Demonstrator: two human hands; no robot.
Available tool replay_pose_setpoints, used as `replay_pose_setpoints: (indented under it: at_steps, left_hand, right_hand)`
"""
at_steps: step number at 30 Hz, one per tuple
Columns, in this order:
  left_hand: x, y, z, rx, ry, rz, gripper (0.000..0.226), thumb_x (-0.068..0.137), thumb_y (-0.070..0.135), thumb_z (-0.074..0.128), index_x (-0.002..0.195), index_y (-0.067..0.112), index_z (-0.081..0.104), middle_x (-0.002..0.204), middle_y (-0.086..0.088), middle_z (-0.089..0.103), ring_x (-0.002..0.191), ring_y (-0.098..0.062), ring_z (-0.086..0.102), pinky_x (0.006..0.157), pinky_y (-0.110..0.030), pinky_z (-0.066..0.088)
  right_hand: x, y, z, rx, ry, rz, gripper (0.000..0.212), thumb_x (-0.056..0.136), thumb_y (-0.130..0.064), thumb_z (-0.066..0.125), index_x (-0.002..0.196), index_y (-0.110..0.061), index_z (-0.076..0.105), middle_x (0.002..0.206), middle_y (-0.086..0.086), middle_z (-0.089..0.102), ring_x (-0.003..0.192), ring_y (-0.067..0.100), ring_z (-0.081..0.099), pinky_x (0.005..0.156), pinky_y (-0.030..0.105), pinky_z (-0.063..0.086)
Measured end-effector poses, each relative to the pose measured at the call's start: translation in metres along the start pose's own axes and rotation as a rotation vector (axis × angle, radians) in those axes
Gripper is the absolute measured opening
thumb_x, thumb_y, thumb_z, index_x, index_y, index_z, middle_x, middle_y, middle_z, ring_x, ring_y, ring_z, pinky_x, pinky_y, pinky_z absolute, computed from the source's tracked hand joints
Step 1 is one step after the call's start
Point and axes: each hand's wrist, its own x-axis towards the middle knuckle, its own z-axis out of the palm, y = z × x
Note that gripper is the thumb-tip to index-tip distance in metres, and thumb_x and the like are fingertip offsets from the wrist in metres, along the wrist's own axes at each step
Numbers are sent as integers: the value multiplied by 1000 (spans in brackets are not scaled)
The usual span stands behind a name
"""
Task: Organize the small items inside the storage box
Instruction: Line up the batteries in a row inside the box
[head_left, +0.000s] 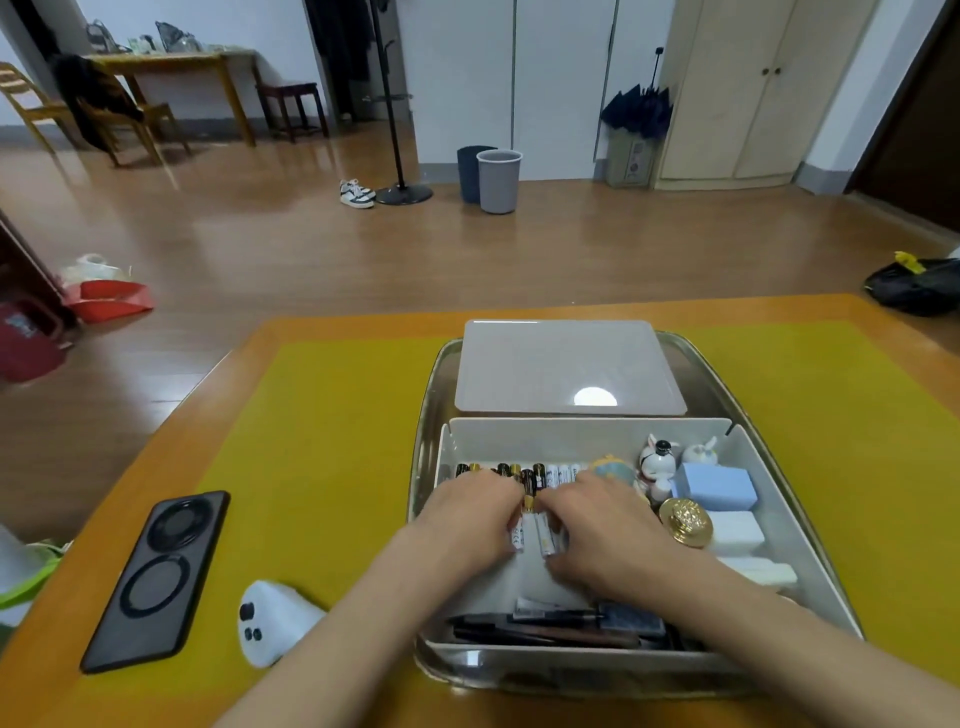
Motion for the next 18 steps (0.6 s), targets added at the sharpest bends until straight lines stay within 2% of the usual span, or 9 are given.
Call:
replay_pose_setpoints:
  at_steps: [2,4,6,8,10,13,15,18]
  left_hand:
    - [-6,-1,2,102,20,51,14,87,7,61,88,19,53,92,-1,55,93,-23,54,68,-34,38]
    - [-9,-2,3,170,46,80,15,90,7,59,99,18,57,102,-3,58,101,-24,55,73,-36,41]
    - [-9,-1,2,220,60,87,16,91,8,57,105,17,58,108,-4,60,105,-25,56,72,-36,39]
    - [-8,0,1,248,67,86,16,92,11,57,105,18,59,109,-4,61,106,-26,58,71,-37,38]
    - [-8,0,0,256,53,83,15,92,11,58,104,18,59,109,-4,61,107,-26,58,74,-38,42]
    - [-12,0,-10,228,50,84,17,88,7,64,100,19,58,106,-4,62,102,-26,60,77,-38,47]
    - [-16,-3,-24,184,102,85,18,86,7,65,96,21,58,101,-2,62,97,-25,59,72,-36,48]
    - [-26,-14,-48,107,211,67,12,88,15,64,92,24,58,96,4,62,94,-20,58,69,-34,48]
  right_hand:
    - [1,-1,0,27,17,-11,29,76,-28,68,104,-30,60,92,-6,58,93,18,48,73,33,27]
    - [2,-1,1,71,31,-26,28,76,-29,70,93,-37,49,78,-15,44,85,13,39,70,31,26]
    - [3,-1,1,102,12,-41,34,78,-33,72,86,-37,40,74,-17,41,84,12,40,67,32,28]
    - [2,-2,-1,115,0,-60,28,80,-38,72,87,-35,44,82,-15,51,89,14,46,68,34,35]
    - [-1,-1,-5,90,19,-91,20,82,-41,69,95,-32,57,96,-9,60,99,17,50,74,35,42]
    - [-11,2,-13,44,47,-213,18,88,-44,67,101,-32,69,100,-13,64,103,13,50,70,33,40]
    - [-17,-4,-17,9,-24,-276,18,90,-44,66,104,-35,72,97,-13,68,100,12,57,68,32,44]
    - [-16,-19,-12,-156,-165,-295,21,92,-37,63,111,-31,72,104,-2,71,97,24,66,70,34,50]
